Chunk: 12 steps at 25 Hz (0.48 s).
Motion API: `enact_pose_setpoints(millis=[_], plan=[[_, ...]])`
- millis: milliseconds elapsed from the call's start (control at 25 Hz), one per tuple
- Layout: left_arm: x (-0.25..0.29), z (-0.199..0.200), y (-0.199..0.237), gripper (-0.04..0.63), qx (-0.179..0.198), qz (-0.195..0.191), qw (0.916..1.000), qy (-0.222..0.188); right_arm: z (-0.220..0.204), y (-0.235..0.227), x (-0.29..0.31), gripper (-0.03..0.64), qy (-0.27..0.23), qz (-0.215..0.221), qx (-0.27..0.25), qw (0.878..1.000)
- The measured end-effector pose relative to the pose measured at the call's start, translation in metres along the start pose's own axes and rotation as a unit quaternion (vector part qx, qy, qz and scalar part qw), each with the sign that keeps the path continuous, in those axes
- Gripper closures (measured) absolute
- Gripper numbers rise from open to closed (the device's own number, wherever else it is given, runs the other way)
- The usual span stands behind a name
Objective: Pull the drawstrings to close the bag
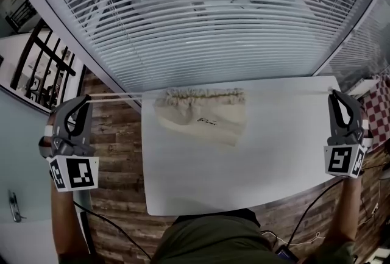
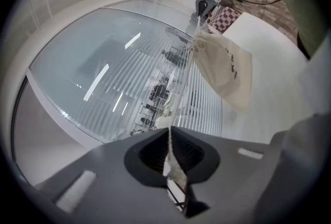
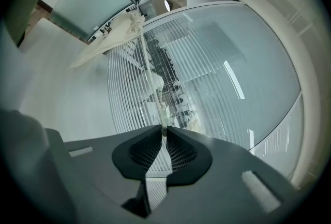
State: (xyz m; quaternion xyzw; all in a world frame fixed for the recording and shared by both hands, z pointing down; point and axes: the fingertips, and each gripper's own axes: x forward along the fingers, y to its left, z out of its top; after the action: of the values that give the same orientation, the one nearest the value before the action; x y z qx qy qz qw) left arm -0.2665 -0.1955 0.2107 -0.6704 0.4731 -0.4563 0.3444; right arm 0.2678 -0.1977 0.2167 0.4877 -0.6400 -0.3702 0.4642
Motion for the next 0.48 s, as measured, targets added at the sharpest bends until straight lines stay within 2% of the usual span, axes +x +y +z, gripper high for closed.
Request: enact_pose_setpoints(millis=[240,360,480], plan=[[0.005,-0.002,0.002,0.583,0.007,-0.003,1.0,0.004,-0.017,-0.002,0.005,0.575,-0.001,-0.008,0.016,1.0],[0.008,-0.002,0.0,0.583,-0.012,-0.004,0.9998,0.012,-0.02,-0.003,0.009,0.574,-0.002,-0.01,0.034,0.999],[0.012,0.004,0.003,0.581,-0.014,-0.001,0.9998,0.011,-0.019,-0.013,0.01,0.574,0.008,-0.011,0.032,0.999]])
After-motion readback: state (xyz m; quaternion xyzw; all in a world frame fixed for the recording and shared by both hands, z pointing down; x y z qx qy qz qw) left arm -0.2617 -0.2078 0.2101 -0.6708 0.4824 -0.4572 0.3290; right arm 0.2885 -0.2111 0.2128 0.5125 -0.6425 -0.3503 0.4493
